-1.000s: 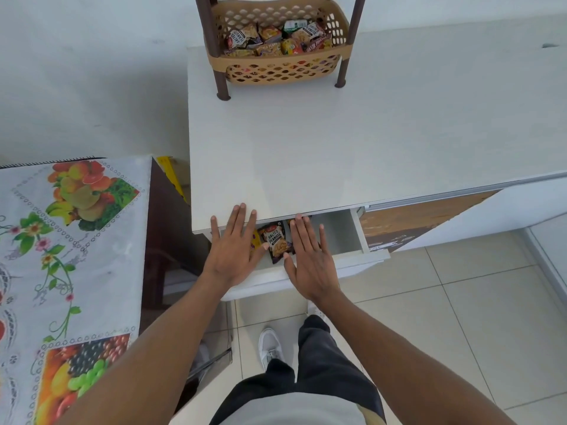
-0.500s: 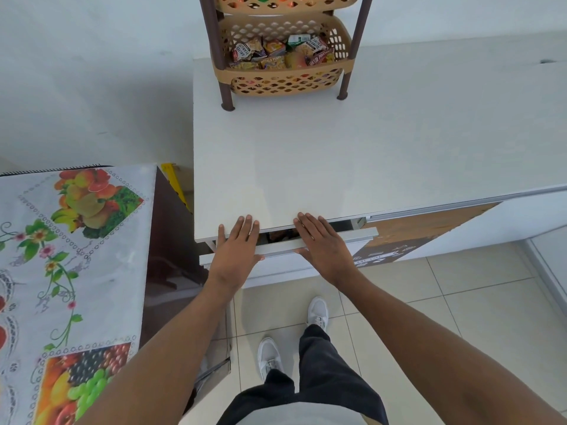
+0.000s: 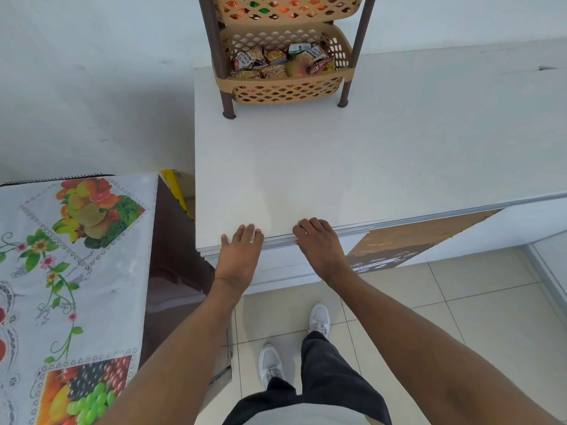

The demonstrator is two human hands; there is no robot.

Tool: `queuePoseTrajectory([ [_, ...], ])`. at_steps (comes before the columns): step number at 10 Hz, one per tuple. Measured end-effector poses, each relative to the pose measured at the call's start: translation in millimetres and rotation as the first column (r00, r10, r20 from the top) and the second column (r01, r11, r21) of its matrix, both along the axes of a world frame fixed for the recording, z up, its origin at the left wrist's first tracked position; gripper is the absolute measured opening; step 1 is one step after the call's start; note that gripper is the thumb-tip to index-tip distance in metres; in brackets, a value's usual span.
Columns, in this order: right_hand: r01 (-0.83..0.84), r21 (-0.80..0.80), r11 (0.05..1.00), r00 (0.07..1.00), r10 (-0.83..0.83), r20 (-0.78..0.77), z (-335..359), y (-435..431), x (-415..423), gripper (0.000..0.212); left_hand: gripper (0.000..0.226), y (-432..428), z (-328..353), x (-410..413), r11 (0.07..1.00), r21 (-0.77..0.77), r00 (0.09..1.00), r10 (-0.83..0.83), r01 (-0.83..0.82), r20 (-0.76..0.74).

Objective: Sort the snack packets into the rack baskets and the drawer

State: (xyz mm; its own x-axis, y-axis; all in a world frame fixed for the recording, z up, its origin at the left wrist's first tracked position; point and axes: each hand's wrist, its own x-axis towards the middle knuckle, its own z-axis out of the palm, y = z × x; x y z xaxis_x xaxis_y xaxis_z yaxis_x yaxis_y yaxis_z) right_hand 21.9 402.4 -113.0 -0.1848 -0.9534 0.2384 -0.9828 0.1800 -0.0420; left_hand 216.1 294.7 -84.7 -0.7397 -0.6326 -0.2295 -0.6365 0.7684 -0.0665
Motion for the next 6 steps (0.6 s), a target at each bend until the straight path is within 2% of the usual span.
queuePoseTrajectory([
  [1, 0.007, 0.022, 1.0, 1.0, -0.007, -0.005, 3.5, -6.0, 2.7, 0.04, 0.082, -3.5, -3.8, -1.8, 0.999, -0.04, 0.999, -0.008, 0.007, -0.034],
  [2, 0.01, 0.026, 1.0, 1.0, -0.01, -0.013, 6.4, -10.1, 2.2, 0.043, 0.084, -5.4, -3.7, -4.8, 0.998, -0.059, 0.999, 0.005, -0.008, -0.046],
  [3, 0.019, 0.018, 1.0, 1.0, -0.018, -0.024, 6.4, -13.7, 5.7, 0.045, 0.083, -4.5, -2.4, -10.1, 0.999, -0.006, 0.999, 0.036, -0.036, -0.038],
  [4, 0.019, 0.017, 1.0, 1.0, -0.019, -0.008, 2.9, -11.6, 3.0, 0.044, 0.079, -5.9, -5.4, -9.6, 0.998, -0.044, 0.997, 0.039, -0.042, -0.065],
  [5, -0.005, -0.047, 0.999, 0.999, 0.007, 0.043, 4.0, -14.8, -0.2, 0.028, 0.041, -3.7, -8.9, -7.9, 0.995, -0.091, 0.978, 0.009, -0.028, -0.207],
  [6, -0.025, -0.04, 0.999, 0.989, 0.03, 0.146, 8.2, -22.9, 5.0, 0.029, 0.024, -4.0, -13.5, -10.1, 0.992, -0.114, 0.948, 0.015, -0.054, -0.319],
])
